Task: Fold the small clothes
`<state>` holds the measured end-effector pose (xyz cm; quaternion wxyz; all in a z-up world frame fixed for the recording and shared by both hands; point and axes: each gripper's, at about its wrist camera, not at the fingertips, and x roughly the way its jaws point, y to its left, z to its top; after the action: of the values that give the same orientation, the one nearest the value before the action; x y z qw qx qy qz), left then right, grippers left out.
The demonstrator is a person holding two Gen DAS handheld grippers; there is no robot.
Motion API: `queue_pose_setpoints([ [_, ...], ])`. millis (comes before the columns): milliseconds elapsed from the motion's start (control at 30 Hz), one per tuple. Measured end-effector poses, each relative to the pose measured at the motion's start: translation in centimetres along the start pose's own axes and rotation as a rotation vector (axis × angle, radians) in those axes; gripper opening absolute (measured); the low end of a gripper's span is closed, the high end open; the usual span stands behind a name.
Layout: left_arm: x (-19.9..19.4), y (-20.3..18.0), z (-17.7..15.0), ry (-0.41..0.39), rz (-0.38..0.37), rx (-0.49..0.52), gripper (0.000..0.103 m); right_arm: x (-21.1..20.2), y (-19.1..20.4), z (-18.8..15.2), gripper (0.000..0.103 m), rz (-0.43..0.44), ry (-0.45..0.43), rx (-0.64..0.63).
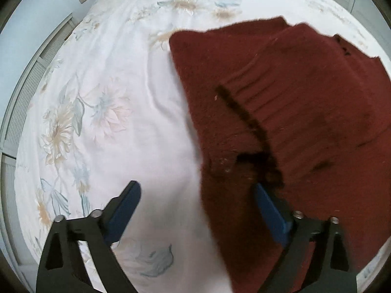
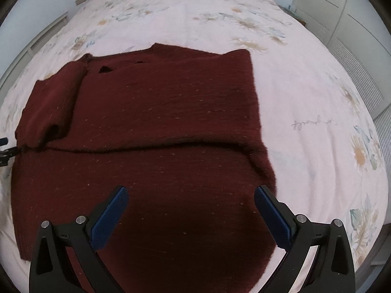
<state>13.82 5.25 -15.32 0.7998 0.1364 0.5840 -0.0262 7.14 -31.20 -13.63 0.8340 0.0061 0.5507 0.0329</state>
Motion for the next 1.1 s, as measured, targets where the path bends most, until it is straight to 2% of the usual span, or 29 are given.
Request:
queue_pose_setpoints([
  [100, 0.9, -0.1, 0.5, -0.004, -0.02, -0.009, 0.081, 0.4, 0.9, 0.3, 0.102, -0.001, 0.011, -0.014],
  [167, 1.4, 0.0, 1.0, -0.004, -0.055, -0.025, 0.067, 0.6, 1.7, 0.6, 0.102, -0.002, 0.016, -0.028],
  [233, 1.6, 0.2, 1.5, -0.009, -0.096, -0.036, 0.058, 0.8, 2.7, 1.0, 0.103, -0.001, 0.02, -0.049],
  [300, 1.9, -0.2, 1.9, -0.017, -0.104, -0.018, 0.047, 1.0, 4.1, 1.7, 0.102, 0.01, 0.019, -0.078],
  [433, 2.0, -1.1, 2.4, -0.02, -0.152, 0.019, 0.017, 0.7, 7.8, 3.6, 0.102, 0.035, -0.001, -0.164],
  [667, 2.5, -1.7, 2.6, -0.017, -0.183, 0.007, 0.015, -0.4, 16.6, 8.5, 0.102, 0.126, -0.038, -0.341],
  [800, 2.5, -1.2, 2.4, -0.012, -0.206, -0.013, 0.015, 0.5, 22.2, 9.7, 0.102, 0.18, -0.006, -0.432],
  [1000, 1.6, -0.1, 1.4, -0.013, -0.214, -0.009, 0.015, 3.8, 26.7, 9.5, 0.1, 0.204, 0.053, -0.519],
  [1067, 1.6, -0.1, 1.4, -0.013, -0.215, -0.008, 0.015, 5.2, 27.3, 9.5, 0.096, 0.186, 0.079, -0.531],
  [1100, 2.0, 0.8, 1.5, -0.013, -0.216, -0.007, 0.015, 5.6, 27.2, 9.7, 0.089, 0.185, 0.09, -0.53],
])
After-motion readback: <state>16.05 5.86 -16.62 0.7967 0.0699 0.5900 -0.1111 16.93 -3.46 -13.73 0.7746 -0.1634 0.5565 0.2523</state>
